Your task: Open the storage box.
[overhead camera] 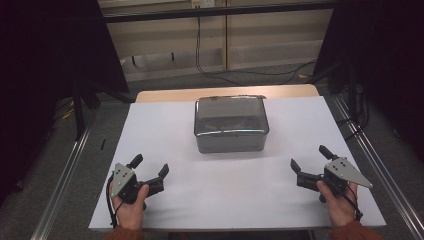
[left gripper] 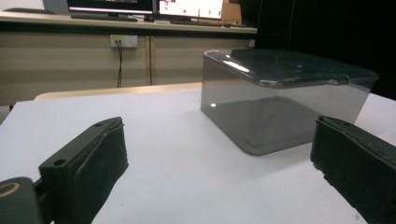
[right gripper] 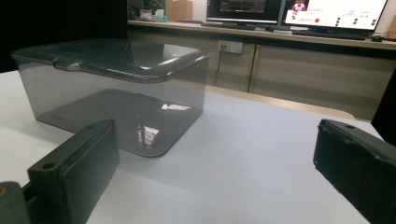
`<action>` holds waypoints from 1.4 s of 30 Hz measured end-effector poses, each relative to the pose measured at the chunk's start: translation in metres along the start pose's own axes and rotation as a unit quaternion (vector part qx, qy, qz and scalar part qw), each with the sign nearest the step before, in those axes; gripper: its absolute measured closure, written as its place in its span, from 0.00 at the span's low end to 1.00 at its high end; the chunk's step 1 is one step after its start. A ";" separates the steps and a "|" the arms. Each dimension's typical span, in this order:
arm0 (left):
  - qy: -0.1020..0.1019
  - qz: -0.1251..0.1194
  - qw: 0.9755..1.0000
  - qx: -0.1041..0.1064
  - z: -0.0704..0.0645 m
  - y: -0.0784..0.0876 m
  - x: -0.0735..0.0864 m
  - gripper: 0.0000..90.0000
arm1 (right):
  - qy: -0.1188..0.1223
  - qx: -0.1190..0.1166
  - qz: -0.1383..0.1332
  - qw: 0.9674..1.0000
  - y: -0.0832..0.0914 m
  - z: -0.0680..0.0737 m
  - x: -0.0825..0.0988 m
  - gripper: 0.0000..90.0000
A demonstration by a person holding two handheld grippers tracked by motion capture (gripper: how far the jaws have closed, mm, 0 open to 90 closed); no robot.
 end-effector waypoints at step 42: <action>0.005 -0.005 1.000 0.014 -0.013 0.000 -0.001 0.05 | -0.028 -0.098 -0.001 0.995 -0.038 0.051 -0.017 0.00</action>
Point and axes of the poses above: each handheld gripper's, and its own axes: y roughly backward along the jaws, x roughly out of its underside, z roughly to its left, the point moved 2 cm from there along -y, roughly forward along the jaws, and after that the axes turned 3 degrees about y, right-handed, at the moved point
